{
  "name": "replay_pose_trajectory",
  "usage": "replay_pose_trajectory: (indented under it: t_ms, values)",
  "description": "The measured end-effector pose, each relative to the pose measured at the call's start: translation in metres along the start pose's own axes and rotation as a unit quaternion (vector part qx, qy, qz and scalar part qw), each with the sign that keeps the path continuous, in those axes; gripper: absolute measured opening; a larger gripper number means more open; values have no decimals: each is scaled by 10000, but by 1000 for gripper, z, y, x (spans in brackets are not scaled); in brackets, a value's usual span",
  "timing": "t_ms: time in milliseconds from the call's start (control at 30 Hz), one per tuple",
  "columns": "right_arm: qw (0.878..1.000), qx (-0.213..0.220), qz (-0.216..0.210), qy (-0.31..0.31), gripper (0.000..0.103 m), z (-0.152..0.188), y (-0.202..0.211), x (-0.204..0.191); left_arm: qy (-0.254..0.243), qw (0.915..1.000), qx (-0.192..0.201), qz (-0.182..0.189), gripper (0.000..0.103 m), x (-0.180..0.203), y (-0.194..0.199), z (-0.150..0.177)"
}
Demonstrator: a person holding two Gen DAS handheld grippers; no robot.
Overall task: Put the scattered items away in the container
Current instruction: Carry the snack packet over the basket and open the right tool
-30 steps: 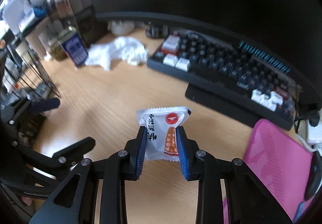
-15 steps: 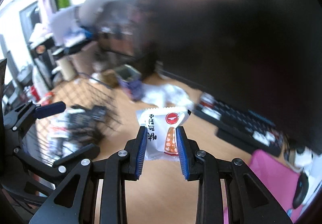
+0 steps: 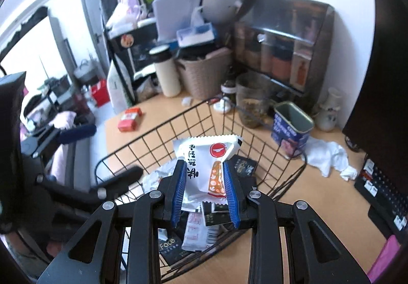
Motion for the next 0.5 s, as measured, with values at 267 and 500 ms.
replay_pose_trajectory:
  t_ms: [267,500]
  values:
    - [9999,-151,-58,43,30,8,-13,7,-50,9999,-122,94,100,8,-10,0]
    - [9999,54,90,31,59,8,-5,7,69,10000,30,-57,100,4,-1,-1]
Point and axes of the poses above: each gripper's, at about its wrist camera, not at the fingertips, and y roughly against the way its jaws point, x to its right, z to its underside, the point moved 1 cm from there along -y, roughly the way its jaws point, and after that the axes turned 6 degrees about -x, right-handed, at the moved point
